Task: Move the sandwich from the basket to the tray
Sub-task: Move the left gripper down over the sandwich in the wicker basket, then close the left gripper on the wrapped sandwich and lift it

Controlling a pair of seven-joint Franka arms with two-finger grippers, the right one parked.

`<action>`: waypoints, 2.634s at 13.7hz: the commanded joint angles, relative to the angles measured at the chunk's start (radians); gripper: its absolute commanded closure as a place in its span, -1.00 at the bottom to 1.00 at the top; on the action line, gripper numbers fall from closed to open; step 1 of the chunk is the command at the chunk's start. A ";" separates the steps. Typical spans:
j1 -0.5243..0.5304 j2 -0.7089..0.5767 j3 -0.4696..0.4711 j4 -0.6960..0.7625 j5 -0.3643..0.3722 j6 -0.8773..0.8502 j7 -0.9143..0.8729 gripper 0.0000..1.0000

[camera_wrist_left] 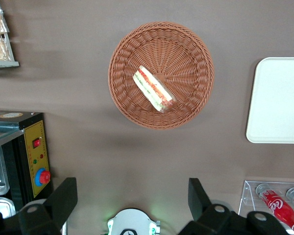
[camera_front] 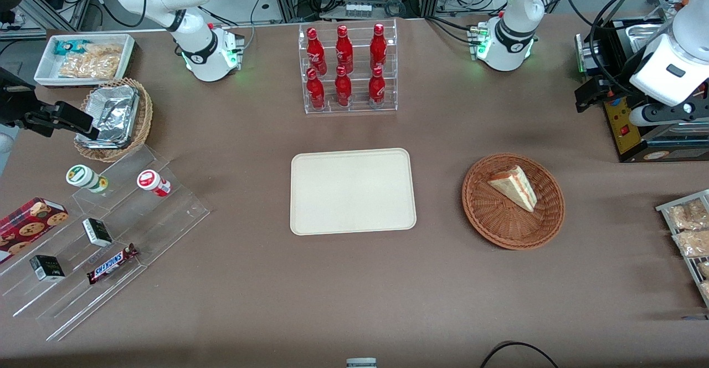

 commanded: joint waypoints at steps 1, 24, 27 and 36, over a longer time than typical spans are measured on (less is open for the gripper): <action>0.010 0.004 -0.009 0.012 0.014 0.019 0.031 -1.00; 0.032 0.139 -0.064 -0.674 0.002 0.940 -0.779 -1.00; 0.032 0.196 -0.065 -0.672 0.002 0.978 -0.791 -1.00; 0.030 0.299 -0.065 -0.674 0.002 1.060 -0.793 0.79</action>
